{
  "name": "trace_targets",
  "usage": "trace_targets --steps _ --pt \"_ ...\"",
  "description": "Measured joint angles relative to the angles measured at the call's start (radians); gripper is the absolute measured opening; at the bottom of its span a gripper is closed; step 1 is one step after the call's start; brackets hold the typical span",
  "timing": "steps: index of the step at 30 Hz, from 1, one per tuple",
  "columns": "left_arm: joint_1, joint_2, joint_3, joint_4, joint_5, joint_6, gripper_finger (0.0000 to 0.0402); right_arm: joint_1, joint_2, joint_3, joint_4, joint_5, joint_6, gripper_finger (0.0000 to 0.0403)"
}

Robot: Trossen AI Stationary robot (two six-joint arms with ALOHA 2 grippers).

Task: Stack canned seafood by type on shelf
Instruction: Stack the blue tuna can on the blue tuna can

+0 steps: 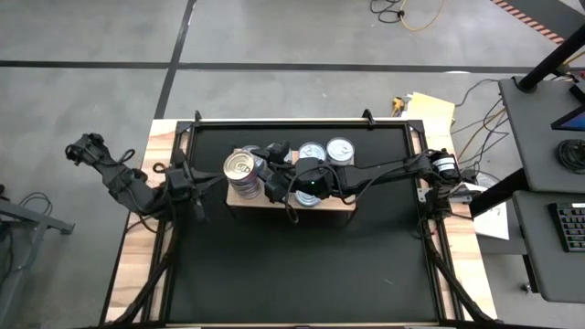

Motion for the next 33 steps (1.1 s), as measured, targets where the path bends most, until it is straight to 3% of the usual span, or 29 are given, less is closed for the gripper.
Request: trace_targets --steps 6,11,15,33 --pt "0.047 0.002 0.002 -0.029 0.112 -0.021 0.0000 0.000 0.000 0.000 0.000 0.000 0.001 0.0329" --pt "0.104 0.008 0.008 -0.039 0.120 -0.013 0.0000 0.000 0.000 0.000 0.000 0.000 0.000 0.0321" --pt "0.128 0.014 0.046 -0.095 0.194 -0.016 0.0000 0.000 0.000 0.000 0.000 0.000 0.000 0.0318" --pt "0.238 0.088 0.121 -0.236 0.232 -0.039 0.0000 0.000 0.000 0.000 0.000 0.000 0.000 0.0333"
